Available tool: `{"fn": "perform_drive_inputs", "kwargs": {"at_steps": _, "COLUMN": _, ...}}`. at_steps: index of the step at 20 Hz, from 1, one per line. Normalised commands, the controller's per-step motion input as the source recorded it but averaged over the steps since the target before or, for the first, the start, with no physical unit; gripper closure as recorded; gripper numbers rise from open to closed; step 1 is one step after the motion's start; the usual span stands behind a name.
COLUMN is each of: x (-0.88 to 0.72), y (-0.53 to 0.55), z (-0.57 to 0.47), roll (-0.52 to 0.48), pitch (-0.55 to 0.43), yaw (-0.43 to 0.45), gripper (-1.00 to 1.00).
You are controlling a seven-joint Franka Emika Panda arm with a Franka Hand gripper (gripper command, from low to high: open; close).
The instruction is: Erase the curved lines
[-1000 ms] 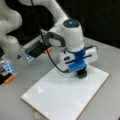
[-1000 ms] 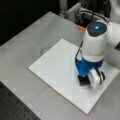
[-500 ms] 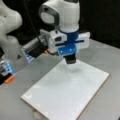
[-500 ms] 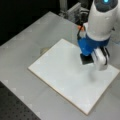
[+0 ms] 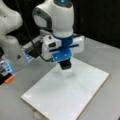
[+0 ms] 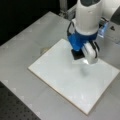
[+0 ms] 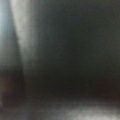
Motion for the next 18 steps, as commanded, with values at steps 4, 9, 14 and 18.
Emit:
{"fn": "perform_drive_inputs", "kwargs": {"at_steps": 4, "x": 0.02, "y": -0.36, "z": 0.15, "roll": -0.084, "pitch": 0.108, "yaw": 0.411, "gripper": 1.0}}
{"fn": "perform_drive_inputs", "kwargs": {"at_steps": 9, "x": 0.09, "y": -0.33, "z": 0.05, "roll": -0.077, "pitch": 0.07, "yaw": 0.37, "gripper": 1.0}}
{"fn": "perform_drive_inputs", "kwargs": {"at_steps": 14, "x": 0.22, "y": -0.41, "z": -0.03, "roll": -0.053, "pitch": 0.038, "yaw": 0.365, "gripper": 1.0}}
{"fn": "perform_drive_inputs", "kwargs": {"at_steps": 18, "x": 0.29, "y": -0.45, "z": 0.01, "roll": -0.053, "pitch": 0.051, "yaw": 0.355, "gripper": 1.0}}
